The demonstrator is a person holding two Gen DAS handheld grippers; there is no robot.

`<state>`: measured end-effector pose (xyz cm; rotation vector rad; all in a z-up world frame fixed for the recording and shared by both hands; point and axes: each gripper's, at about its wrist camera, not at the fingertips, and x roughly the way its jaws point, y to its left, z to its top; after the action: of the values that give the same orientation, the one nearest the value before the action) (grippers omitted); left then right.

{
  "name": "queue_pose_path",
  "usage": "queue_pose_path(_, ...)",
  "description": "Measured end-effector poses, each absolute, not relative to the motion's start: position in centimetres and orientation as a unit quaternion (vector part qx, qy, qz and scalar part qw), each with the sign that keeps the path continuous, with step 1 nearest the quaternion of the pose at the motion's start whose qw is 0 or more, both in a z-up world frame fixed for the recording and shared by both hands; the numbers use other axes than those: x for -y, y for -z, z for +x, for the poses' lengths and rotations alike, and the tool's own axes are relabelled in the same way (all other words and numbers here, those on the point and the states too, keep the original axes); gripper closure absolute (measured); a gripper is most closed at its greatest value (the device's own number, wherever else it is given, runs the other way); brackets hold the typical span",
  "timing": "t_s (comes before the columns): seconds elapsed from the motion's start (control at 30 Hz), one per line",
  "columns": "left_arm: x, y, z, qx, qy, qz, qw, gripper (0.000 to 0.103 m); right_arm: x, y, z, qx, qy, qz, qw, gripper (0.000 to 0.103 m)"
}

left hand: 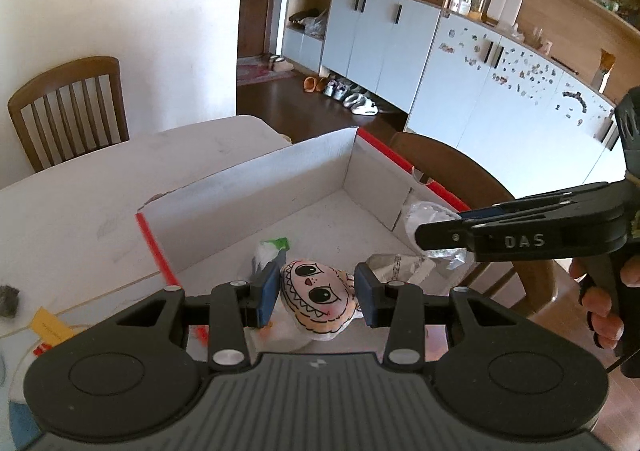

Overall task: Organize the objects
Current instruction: 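Carry the plush with the left gripper while the right carries the granule bag into the red box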

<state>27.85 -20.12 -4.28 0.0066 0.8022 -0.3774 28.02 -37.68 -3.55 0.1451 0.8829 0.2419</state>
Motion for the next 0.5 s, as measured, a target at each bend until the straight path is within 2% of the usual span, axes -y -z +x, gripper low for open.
queue_pose_path(0.5,24.6,8.6,32.9,-0.421,0.153,0.049,0.893,0.063,37.6,8.1,34.0,-0.477,-0.099,0.051,0.872,0.069)
